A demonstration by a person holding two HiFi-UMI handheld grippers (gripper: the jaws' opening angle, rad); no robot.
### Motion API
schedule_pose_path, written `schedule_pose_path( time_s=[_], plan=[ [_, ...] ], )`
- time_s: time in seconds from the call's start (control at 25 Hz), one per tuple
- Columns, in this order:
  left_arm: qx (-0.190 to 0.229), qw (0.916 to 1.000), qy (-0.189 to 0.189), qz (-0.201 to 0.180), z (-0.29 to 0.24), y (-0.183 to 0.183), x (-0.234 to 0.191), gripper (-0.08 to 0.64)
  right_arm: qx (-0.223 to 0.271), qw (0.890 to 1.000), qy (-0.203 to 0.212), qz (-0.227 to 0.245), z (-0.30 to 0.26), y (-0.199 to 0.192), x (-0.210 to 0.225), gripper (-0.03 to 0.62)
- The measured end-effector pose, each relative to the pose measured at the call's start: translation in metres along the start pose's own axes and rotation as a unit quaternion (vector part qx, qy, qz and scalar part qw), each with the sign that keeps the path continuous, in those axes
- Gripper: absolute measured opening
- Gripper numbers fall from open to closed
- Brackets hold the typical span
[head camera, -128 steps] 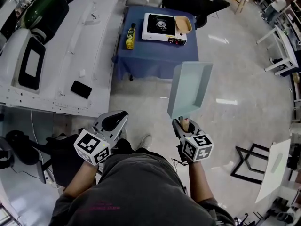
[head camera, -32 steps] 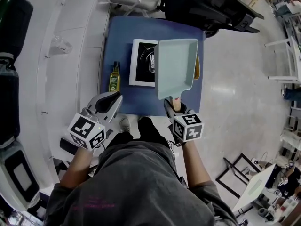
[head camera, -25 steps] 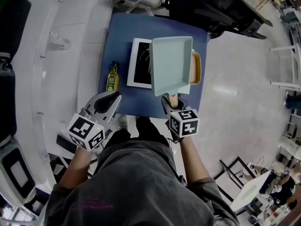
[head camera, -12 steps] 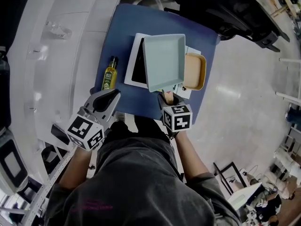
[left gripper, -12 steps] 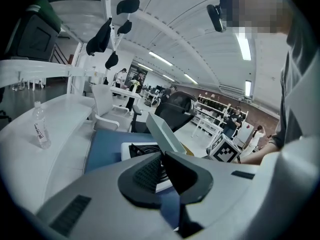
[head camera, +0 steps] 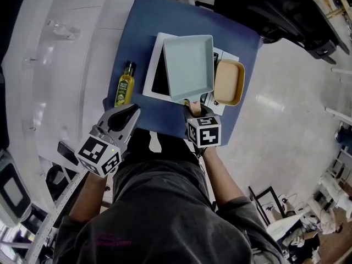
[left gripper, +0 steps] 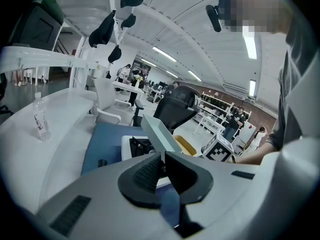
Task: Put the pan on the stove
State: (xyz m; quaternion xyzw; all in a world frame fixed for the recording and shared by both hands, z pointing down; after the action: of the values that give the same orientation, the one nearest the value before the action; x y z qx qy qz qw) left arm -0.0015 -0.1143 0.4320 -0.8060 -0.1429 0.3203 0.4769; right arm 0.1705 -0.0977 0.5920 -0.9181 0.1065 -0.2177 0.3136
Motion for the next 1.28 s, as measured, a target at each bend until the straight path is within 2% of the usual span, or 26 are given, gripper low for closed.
schedule_pose_path(
  time_s=[0.92, 1.28],
  plan=[
    [-0.012, 0.9979, -0.059, 0.025, -0.008, -0.005, -0.056, 0.025, -0.050, 0.995, -0.086, -0.004, -0.019, -0.015, 0.002, 0.110],
    [-0.014, 0.9968, -0.067, 0.041, -0.010, -0.008, -0.078, 0.025, -0.072, 0.991, -0.114, 0.022, -0.023, -0.013, 0.002, 0.110]
  ],
)
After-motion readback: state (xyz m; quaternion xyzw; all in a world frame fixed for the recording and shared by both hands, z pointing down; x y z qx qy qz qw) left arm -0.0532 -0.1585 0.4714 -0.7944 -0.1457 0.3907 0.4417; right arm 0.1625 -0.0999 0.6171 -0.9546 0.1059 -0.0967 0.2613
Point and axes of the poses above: the fingertips, and each gripper's own axes: z backward along the fingers, x to its right, y out of its top, the point moved 2 cm from there along z, backward along the fingers, and after that the axes turned 14 degrees about x, right-handed, at the moved point
